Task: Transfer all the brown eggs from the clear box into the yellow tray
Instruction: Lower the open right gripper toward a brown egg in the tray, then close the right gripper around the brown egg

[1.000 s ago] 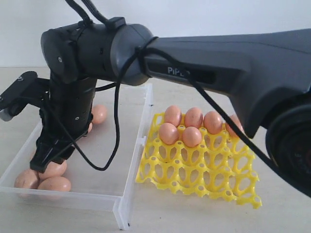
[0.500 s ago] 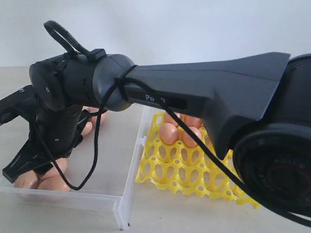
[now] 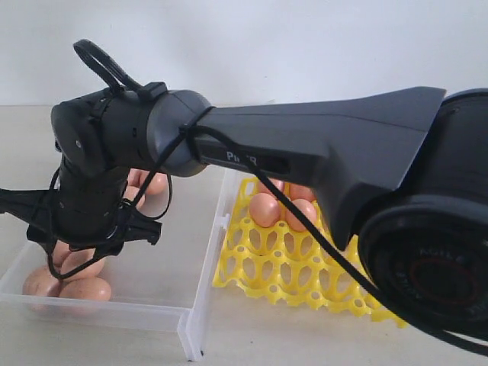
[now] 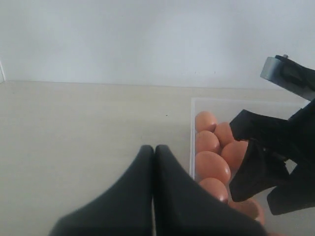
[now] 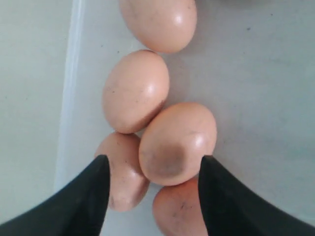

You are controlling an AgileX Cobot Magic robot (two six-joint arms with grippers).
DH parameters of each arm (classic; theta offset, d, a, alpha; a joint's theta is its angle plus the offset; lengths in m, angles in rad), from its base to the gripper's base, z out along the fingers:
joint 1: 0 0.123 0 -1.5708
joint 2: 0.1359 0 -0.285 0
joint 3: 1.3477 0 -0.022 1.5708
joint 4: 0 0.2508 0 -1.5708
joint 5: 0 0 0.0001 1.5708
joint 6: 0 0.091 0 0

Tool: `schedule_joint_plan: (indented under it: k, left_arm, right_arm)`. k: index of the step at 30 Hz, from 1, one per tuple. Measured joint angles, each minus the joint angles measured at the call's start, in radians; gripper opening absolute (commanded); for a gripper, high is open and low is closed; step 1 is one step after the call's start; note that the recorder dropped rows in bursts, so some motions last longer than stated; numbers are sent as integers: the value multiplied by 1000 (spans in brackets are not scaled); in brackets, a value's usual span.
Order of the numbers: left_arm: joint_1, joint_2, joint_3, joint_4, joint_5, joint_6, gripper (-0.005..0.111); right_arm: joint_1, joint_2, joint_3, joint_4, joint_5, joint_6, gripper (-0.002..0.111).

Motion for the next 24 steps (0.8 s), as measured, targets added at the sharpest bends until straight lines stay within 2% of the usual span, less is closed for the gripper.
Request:
schedule_joint_plan:
  k: [6, 24]
  left_arm:
    - [0, 0, 0, 0, 0, 0, -4]
    - [0, 0, 0, 0, 0, 0, -4]
  right_arm:
    - [0, 0, 0, 1, -3, 161, 53]
    - [4, 54, 0, -6, -17, 226, 53]
